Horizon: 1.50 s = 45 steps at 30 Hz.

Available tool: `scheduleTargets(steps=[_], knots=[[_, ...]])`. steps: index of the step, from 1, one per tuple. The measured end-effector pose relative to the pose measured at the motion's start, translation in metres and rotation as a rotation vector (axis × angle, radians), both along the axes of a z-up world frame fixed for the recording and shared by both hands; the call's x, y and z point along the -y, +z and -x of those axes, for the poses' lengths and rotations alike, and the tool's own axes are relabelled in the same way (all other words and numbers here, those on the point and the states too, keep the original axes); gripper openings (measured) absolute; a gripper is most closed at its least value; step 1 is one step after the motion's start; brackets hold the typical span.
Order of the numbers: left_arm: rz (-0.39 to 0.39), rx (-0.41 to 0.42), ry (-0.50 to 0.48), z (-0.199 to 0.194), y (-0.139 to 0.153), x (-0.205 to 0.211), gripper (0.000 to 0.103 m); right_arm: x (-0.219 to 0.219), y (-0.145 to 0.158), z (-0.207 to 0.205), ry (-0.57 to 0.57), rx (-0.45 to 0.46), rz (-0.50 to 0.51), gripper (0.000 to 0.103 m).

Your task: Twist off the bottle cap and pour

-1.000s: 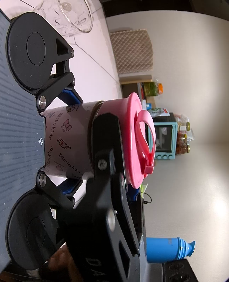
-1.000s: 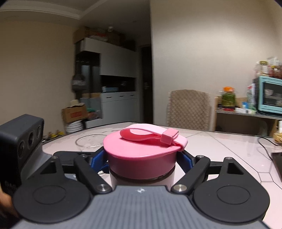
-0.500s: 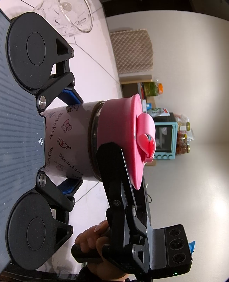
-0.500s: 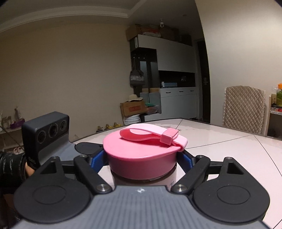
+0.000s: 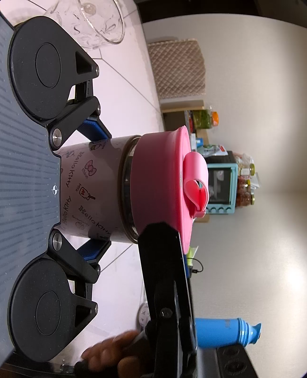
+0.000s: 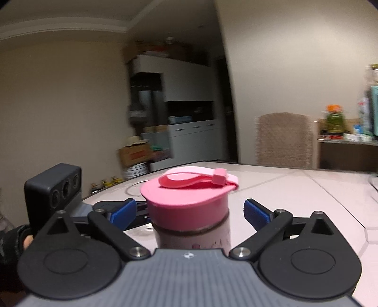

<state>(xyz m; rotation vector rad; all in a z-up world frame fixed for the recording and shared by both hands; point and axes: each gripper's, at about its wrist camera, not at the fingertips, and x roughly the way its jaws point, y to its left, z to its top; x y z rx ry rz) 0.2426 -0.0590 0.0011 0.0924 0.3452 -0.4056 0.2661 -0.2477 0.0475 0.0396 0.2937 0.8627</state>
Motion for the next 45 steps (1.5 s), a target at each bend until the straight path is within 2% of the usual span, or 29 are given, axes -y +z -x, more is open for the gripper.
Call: scheduleTargets(steps=[5, 11, 21, 34, 45], knots=[[-0.001, 0.000, 0.000, -0.001, 0.000, 0.000, 0.090, -0.010, -0.008, 0.016, -0.113, 0.036, 0.009, 0.099], [-0.001, 0.000, 0.000, -0.001, 0.000, 0.000, 0.090, -0.030, -0.016, 0.019, -0.183, 0.059, 0.029, 0.099], [-0.001, 0.000, 0.000, -0.002, 0.000, -0.001, 0.090, -0.044, -0.023, 0.019, -0.214, 0.067, 0.052, 0.098], [0.000, 0.000, 0.000, -0.001, 0.000, -0.001, 0.090, -0.061, -0.018, 0.019, -0.216, 0.085, 0.073, 0.085], [0.000, 0.000, -0.001, -0.001, 0.000, -0.001, 0.090, -0.059, -0.019, 0.023, -0.184, 0.112, 0.080, 0.085]])
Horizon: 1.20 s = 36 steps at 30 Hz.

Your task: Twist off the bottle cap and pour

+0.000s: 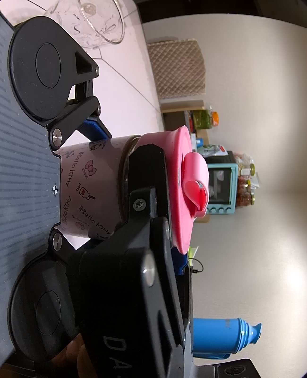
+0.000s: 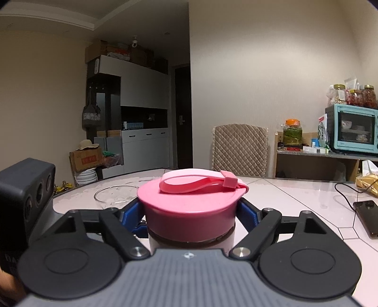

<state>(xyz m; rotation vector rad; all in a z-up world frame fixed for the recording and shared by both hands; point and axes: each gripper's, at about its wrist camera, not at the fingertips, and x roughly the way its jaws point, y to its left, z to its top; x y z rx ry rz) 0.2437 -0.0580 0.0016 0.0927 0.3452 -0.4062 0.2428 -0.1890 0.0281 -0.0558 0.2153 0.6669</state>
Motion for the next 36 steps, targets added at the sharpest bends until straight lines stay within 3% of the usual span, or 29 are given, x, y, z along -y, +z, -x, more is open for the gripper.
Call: scheduleTargets(steps=[6, 13, 17, 22, 25, 36], knots=[[0.000, 0.000, 0.000, 0.000, 0.000, 0.000, 0.090, 0.010, -0.001, -0.007, 0.093, 0.022, 0.015, 0.084], [-0.001, 0.000, 0.000, 0.000, 0.000, 0.000, 0.090, 0.036, 0.001, -0.034, 0.309, -0.001, -0.005, 0.084], [0.000, 0.000, 0.000, 0.000, 0.000, 0.000, 0.090, 0.042, 0.002, -0.041, 0.360, -0.014, -0.019, 0.085], [0.001, 0.000, -0.001, 0.000, 0.000, 0.000, 0.090, 0.039, 0.006, -0.038, 0.344, -0.043, -0.036, 0.086], [0.000, 0.000, -0.001, 0.000, 0.000, 0.000, 0.090, 0.038, 0.009, -0.028, 0.284, -0.042, -0.040, 0.096], [0.000, 0.000, -0.001, 0.001, 0.000, 0.000, 0.090, 0.025, 0.010, 0.011, 0.093, -0.009, -0.018, 0.098]])
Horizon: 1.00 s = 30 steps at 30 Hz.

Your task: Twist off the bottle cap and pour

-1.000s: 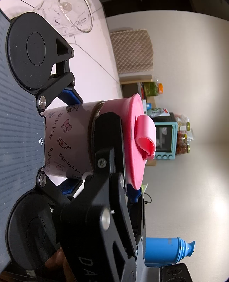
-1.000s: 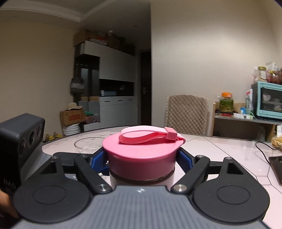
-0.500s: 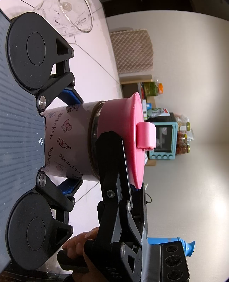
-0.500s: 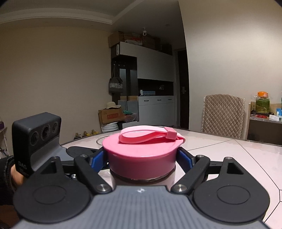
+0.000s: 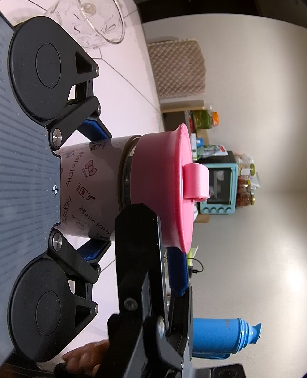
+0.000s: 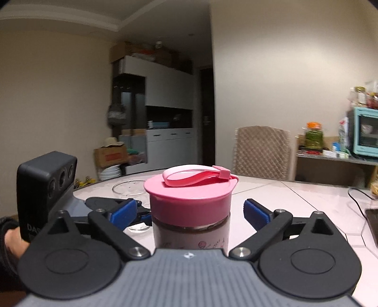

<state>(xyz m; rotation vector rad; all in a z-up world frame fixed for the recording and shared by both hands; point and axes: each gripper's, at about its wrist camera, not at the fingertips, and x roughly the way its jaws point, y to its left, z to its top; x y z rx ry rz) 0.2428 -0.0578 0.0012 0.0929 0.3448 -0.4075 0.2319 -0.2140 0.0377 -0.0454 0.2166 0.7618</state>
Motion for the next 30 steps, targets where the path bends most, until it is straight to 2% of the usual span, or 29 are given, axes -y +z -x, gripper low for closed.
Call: scheduleTargets(steps=[30], knots=[[0.000, 0.000, -0.001, 0.000, 0.000, 0.000, 0.090, -0.030, -0.011, -0.010, -0.168, -0.010, 0.013, 0.096]])
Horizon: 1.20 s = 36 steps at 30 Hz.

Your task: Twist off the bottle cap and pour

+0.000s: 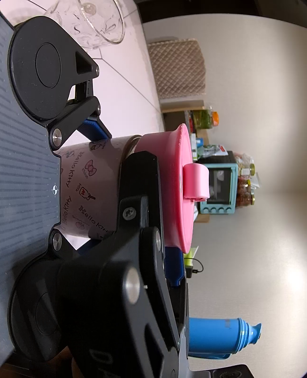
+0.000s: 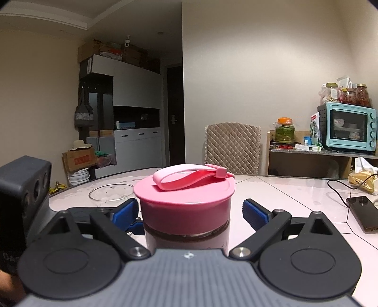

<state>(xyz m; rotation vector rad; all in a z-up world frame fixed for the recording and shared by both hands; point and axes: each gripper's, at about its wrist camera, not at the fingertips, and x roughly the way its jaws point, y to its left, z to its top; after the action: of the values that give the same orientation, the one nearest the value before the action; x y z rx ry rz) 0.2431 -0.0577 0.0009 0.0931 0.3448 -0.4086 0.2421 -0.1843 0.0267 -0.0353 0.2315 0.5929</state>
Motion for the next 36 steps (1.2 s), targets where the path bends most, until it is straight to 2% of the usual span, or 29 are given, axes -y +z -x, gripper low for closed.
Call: scheduleTargets(steps=[11, 14, 22, 27, 36], knots=[[0.000, 0.000, 0.000, 0.000, 0.000, 0.000, 0.090, -0.007, 0.000, -0.001, -0.003, 0.001, 0.006, 0.090], [0.000, -0.001, 0.000, 0.000, 0.000, -0.001, 0.090, -0.008, 0.000, -0.001, 0.001, 0.002, 0.007, 0.085], [0.000, 0.000, 0.000, 0.000, -0.001, 0.000, 0.090, -0.008, -0.002, -0.001, 0.017, 0.007, 0.012, 0.085], [0.000, 0.000, 0.000, 0.000, -0.001, 0.000, 0.090, -0.001, -0.002, -0.006, 0.076, 0.010, 0.009, 0.085], [0.000, 0.001, 0.000, 0.000, -0.001, 0.000, 0.090, 0.024, -0.002, -0.023, 0.260, 0.031, 0.026, 0.085]])
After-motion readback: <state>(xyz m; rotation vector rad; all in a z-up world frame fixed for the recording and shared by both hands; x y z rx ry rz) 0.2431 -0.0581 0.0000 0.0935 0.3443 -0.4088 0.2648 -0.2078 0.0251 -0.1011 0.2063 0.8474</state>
